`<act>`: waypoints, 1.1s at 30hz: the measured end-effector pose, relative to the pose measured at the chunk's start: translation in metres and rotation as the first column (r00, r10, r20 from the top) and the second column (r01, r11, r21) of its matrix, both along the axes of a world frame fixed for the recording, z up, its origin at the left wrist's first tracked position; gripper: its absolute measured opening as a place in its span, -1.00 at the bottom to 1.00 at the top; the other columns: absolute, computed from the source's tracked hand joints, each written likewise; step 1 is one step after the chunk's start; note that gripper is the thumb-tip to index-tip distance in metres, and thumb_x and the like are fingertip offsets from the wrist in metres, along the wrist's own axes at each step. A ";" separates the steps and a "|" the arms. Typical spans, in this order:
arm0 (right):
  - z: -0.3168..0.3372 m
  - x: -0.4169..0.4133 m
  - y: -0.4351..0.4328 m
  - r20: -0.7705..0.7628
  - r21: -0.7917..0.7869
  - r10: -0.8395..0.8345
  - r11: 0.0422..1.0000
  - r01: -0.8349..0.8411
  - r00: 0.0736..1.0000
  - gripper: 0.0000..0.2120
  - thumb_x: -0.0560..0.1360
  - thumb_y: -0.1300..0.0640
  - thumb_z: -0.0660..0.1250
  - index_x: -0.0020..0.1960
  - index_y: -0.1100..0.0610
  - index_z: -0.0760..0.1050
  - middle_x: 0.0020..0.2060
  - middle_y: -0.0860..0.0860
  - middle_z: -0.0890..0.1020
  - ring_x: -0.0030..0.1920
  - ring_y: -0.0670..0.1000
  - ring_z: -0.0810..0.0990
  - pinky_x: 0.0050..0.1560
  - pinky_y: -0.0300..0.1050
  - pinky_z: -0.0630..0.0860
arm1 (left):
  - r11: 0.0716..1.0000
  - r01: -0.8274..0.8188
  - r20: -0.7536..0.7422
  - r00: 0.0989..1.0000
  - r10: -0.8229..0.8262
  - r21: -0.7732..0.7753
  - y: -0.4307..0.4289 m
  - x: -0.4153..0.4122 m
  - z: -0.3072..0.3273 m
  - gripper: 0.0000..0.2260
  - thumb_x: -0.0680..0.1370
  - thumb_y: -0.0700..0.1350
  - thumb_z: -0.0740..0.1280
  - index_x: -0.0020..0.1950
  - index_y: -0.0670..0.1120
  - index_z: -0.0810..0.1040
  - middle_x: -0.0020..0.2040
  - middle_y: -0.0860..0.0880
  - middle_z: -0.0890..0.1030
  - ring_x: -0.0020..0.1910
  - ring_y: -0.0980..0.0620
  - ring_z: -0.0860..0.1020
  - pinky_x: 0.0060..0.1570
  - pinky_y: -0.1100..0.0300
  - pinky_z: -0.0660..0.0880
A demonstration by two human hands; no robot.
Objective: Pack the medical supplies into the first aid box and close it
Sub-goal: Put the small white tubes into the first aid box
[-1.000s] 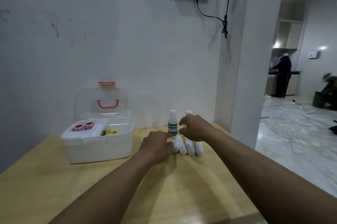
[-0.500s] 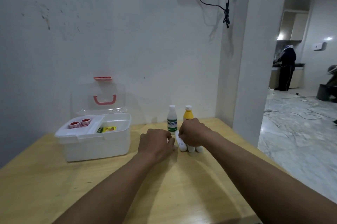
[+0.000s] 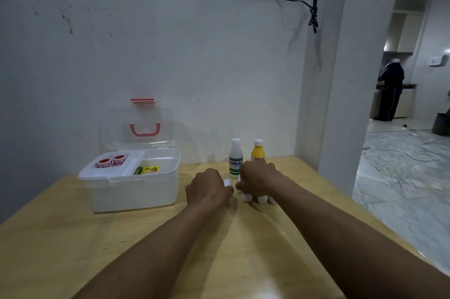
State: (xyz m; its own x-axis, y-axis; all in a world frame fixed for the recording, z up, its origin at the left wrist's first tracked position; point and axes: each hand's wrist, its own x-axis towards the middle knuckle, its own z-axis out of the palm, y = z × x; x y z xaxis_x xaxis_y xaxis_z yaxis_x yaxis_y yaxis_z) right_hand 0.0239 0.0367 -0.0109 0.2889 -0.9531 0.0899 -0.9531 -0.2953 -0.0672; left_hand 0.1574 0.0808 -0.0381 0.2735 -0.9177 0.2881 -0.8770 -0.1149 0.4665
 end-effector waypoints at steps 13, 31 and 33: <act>0.034 0.013 0.020 0.286 0.004 0.029 1.000 -0.031 0.958 -0.81 0.50 0.04 0.30 0.01 0.15 0.44 -0.08 0.07 0.62 -0.05 0.07 0.56 -0.09 -0.07 0.47 | 0.989 -0.092 -0.071 0.994 0.084 -0.116 0.018 0.014 0.029 -0.75 0.47 0.14 0.30 -0.17 -0.03 0.57 -0.21 -0.01 0.63 -0.21 -0.06 0.59 -0.24 0.14 0.47; 0.102 0.103 0.050 0.412 -0.085 0.180 0.984 -0.159 0.893 -0.74 0.49 0.11 0.37 0.15 0.19 0.55 0.02 0.10 0.65 0.01 0.09 0.59 -0.09 -0.06 0.49 | 0.930 -0.229 -0.200 0.964 0.175 -0.289 0.067 0.126 0.102 -0.75 0.37 0.25 0.32 -0.21 0.09 0.60 -0.10 0.03 0.67 -0.06 -0.12 0.60 0.01 0.01 0.56; 0.106 0.118 0.051 0.421 -0.092 0.199 0.980 -0.177 0.885 -0.75 0.48 0.13 0.37 0.12 0.22 0.58 0.00 0.12 0.66 0.00 0.10 0.61 -0.07 -0.05 0.53 | 0.922 -0.259 -0.210 0.956 0.203 -0.288 0.070 0.147 0.104 -0.76 0.35 0.26 0.33 -0.27 0.12 0.57 -0.06 0.09 0.67 -0.04 -0.12 0.60 0.03 -0.02 0.56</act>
